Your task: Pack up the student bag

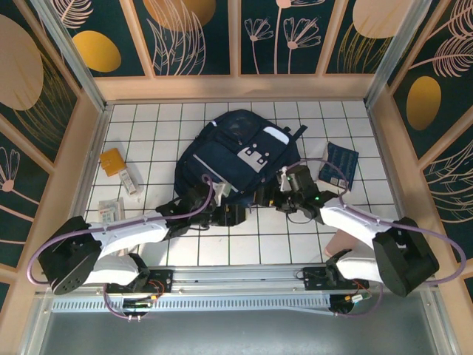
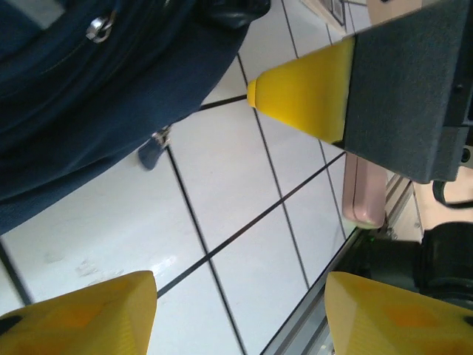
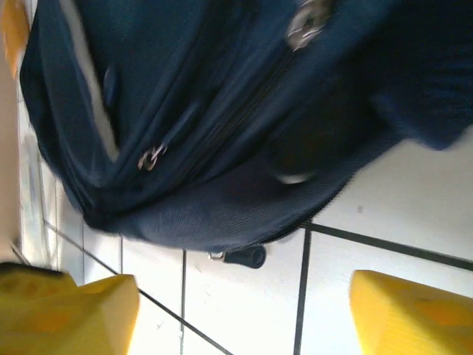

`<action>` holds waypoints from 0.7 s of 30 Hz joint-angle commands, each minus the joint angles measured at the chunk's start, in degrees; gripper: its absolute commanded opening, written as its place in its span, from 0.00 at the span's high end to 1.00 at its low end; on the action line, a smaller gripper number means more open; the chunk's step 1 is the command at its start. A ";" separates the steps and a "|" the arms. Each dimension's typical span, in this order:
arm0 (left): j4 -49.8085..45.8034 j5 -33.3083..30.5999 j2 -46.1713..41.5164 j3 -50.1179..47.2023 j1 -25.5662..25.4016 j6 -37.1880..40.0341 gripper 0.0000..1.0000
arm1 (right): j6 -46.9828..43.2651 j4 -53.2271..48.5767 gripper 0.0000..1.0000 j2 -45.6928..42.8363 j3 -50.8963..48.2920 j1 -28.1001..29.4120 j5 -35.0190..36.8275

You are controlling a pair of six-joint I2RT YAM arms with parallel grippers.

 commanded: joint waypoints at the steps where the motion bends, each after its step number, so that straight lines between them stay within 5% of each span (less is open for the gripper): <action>1: -2.60 -4.58 5.29 4.97 -2.45 -3.62 0.39 | 17.28 -4.34 0.21 -0.12 0.32 -2.80 3.14; 8: -6.19 -7.87 17.59 14.30 -7.13 -5.44 0.39 | 31.61 -1.58 0.24 6.59 3.69 -2.97 0.26; 14: -15.50 -16.62 19.47 17.48 -7.34 -8.72 0.36 | 37.17 -4.81 0.25 8.35 7.92 -2.39 2.90; 21: -16.88 -18.65 26.41 22.13 -7.03 -9.43 0.36 | 43.40 -5.79 0.32 11.60 10.85 0.46 5.92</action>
